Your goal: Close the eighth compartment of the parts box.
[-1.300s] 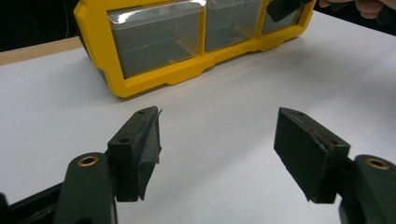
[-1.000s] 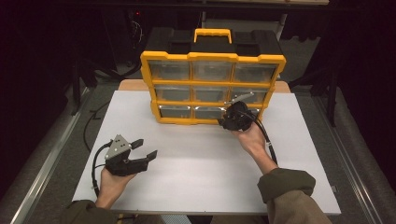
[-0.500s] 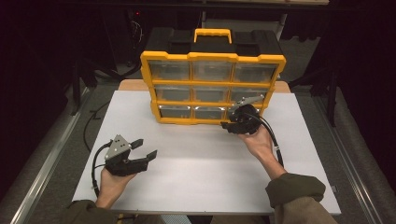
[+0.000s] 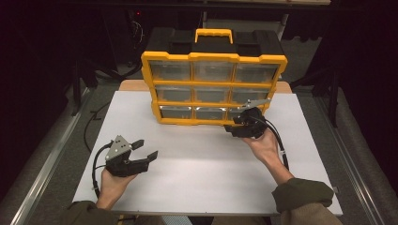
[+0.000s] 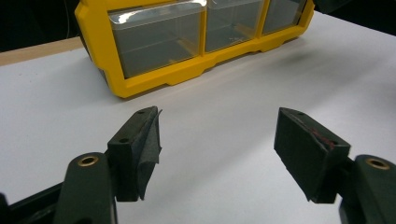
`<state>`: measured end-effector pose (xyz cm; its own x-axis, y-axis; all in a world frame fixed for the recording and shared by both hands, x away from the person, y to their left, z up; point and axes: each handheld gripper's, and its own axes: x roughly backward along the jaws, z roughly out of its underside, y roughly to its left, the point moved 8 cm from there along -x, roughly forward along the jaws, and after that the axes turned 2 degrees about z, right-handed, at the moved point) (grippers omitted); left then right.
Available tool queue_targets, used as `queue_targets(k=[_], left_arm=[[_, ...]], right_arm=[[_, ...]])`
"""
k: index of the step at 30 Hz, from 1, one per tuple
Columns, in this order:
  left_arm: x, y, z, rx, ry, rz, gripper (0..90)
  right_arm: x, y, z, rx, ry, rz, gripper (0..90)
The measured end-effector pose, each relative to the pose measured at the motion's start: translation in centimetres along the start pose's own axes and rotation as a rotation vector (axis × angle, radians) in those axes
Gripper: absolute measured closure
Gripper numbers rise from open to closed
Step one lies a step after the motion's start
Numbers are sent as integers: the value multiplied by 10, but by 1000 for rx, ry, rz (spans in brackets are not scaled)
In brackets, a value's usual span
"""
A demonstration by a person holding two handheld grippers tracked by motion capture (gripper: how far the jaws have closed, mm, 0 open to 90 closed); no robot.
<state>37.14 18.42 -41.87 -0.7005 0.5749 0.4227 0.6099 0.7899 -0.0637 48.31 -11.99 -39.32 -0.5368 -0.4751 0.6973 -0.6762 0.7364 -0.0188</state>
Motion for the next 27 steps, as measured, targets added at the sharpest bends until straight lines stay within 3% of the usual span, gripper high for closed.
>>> queue_targets(k=[27], left_arm=[[1,1,0,1,1,-1,317]], right_arm=[[27,4,10,-15,-47,-27,483]])
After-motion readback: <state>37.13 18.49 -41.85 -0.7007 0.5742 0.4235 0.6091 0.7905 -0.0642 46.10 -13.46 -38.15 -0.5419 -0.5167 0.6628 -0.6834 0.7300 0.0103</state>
